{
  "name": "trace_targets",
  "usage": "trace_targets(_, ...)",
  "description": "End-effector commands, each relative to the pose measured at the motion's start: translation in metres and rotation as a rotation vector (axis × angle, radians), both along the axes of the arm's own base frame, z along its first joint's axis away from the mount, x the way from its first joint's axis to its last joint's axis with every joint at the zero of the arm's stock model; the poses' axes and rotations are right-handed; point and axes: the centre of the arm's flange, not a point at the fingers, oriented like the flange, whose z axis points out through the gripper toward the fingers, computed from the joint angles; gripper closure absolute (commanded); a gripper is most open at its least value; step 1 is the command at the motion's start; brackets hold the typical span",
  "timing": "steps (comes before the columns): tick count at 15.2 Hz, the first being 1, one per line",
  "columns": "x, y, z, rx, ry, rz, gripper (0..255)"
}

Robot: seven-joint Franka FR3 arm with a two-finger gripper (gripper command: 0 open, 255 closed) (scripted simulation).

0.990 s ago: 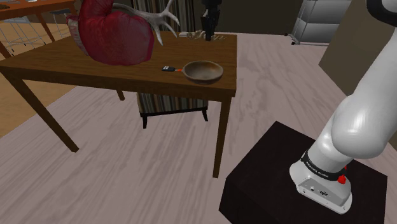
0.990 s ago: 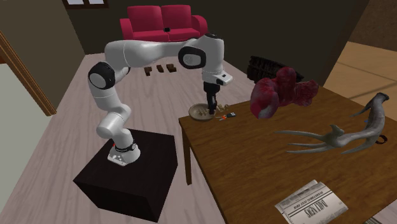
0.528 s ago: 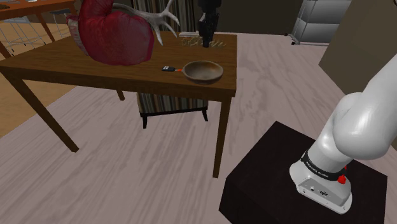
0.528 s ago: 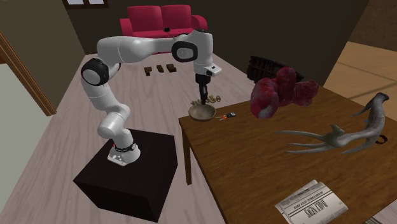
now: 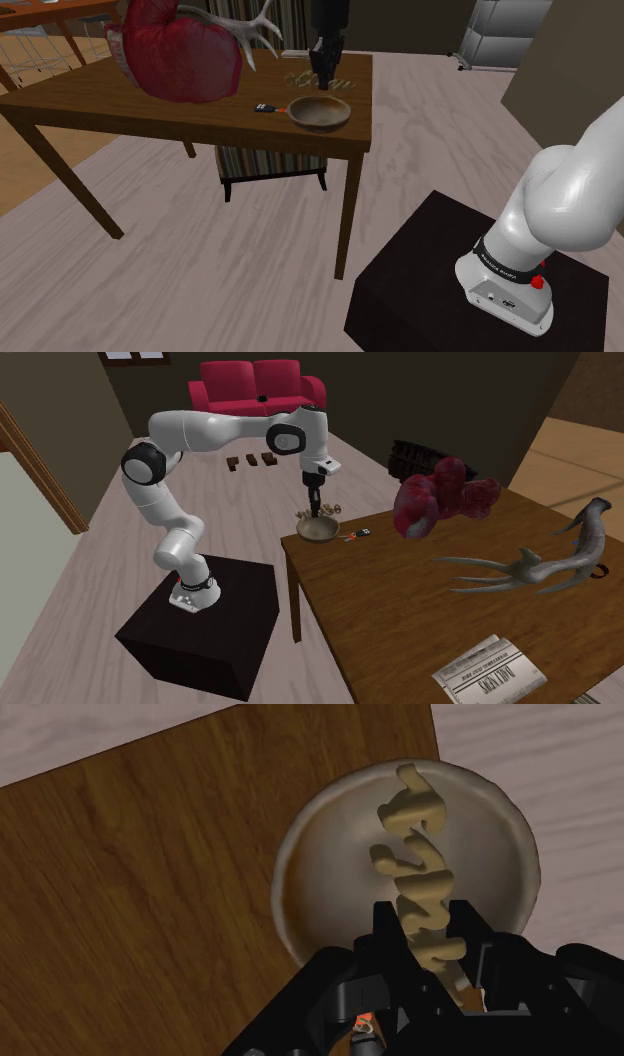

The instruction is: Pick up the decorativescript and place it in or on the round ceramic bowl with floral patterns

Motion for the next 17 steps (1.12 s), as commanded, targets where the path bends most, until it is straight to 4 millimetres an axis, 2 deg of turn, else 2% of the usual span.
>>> trace_targets(1,0.000,0.000,-0.010,0.000,-0.001,0.000,255)
trace_targets(8,0.000,0.000,-0.049,0.000,-0.001,0.000,255)
trace_targets(15,0.000,0.000,-0.049,0.000,-0.001,0.000,255)
trace_targets(16,0.000,0.000,-0.049,0.000,-0.001,0.000,0)
trace_targets(17,0.000,0.000,-0.049,0.000,-0.001,0.000,0)
